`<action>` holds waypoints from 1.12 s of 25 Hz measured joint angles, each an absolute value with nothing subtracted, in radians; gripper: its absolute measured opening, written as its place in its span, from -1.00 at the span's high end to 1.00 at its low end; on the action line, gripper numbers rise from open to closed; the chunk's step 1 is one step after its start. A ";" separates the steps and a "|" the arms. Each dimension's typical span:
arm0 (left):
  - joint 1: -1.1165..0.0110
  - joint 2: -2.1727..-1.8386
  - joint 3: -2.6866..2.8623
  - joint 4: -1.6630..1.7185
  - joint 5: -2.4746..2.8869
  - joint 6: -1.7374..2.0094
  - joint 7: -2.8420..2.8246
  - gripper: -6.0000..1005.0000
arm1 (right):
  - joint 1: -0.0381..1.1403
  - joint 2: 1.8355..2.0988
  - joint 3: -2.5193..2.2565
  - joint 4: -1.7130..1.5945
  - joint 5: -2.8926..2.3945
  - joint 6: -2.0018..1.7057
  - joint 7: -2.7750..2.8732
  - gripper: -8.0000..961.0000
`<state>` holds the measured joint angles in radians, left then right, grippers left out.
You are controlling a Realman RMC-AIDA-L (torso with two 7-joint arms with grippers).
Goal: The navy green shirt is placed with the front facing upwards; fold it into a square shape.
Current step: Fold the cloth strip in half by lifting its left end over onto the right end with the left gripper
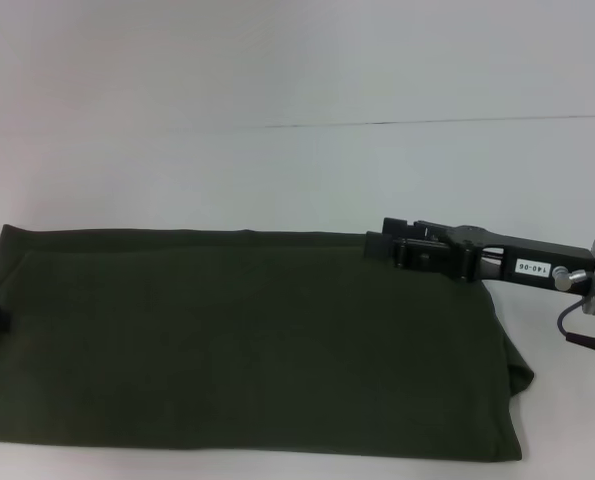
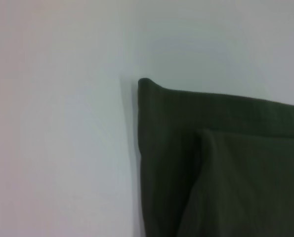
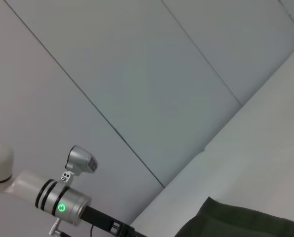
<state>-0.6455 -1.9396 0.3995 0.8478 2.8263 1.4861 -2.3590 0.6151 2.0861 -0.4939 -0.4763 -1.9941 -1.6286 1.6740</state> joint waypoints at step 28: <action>-0.645 -1.954 0.470 0.822 2.855 1.413 -2.369 -0.62 | 0.619 2.086 -0.529 -0.458 -1.995 -1.597 1.677 -0.97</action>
<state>-0.6449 -1.9544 0.4704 0.8218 2.8547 1.4131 -2.3692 0.6192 2.0861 -0.5285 -0.4575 -1.9949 -1.5972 1.6767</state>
